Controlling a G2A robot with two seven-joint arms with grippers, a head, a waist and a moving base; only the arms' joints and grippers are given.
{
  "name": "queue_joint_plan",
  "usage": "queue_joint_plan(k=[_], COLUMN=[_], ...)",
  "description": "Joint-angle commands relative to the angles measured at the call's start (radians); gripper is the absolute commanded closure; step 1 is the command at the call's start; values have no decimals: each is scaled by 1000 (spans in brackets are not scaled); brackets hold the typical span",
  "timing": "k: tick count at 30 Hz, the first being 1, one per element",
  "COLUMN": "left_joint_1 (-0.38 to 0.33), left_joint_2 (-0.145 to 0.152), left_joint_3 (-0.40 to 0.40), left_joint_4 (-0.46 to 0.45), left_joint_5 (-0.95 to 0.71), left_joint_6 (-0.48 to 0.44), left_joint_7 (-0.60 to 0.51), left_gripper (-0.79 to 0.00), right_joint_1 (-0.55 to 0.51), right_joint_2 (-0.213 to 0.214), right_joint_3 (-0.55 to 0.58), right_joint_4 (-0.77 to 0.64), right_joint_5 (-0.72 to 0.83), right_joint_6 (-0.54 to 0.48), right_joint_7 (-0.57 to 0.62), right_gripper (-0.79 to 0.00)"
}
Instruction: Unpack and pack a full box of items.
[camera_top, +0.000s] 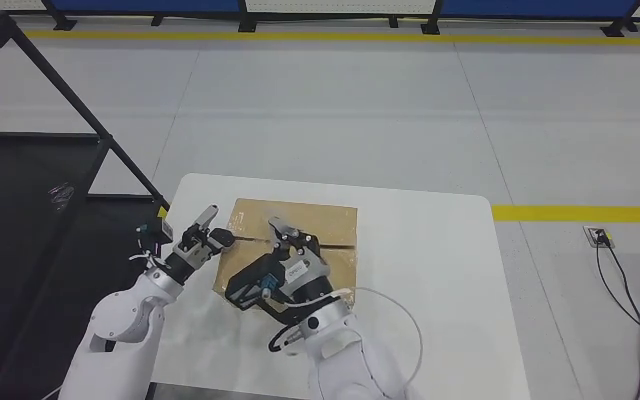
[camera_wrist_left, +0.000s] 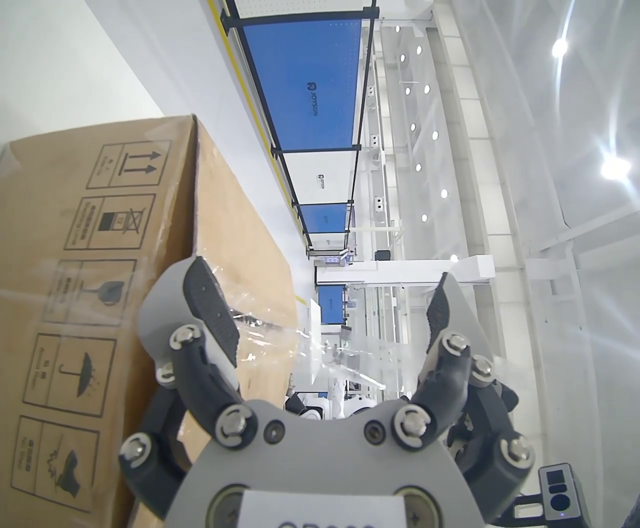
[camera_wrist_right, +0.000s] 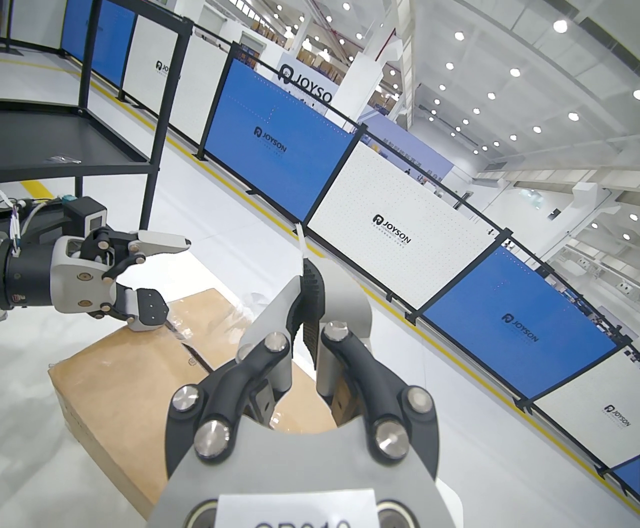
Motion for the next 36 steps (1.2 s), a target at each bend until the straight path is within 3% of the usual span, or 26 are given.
queue_joint_plan(k=[1, 13, 19, 36], left_joint_1=[1, -6, 1, 40], left_joint_2=[1, 4, 7, 15], left_joint_3=[0, 14, 10, -30], left_joint_4=[-2, -3, -35, -28], left_joint_5=[-1, 2, 7, -13], left_joint_6=[1, 10, 4, -12], left_joint_7=[1, -4, 1, 48], left_gripper=[-785, -785, -785, -785], right_joint_1=[-4, -38, -40, 24], right_joint_2=[1, 6, 5, -19], right_joint_3=[20, 121, 142, 57], right_joint_4=[-1, -1, 2, 24], right_joint_5=[12, 83, 115, 42], right_joint_6=[-20, -77, -58, 12], right_joint_7=[10, 4, -39, -102], right_gripper=[0, 0, 0, 0])
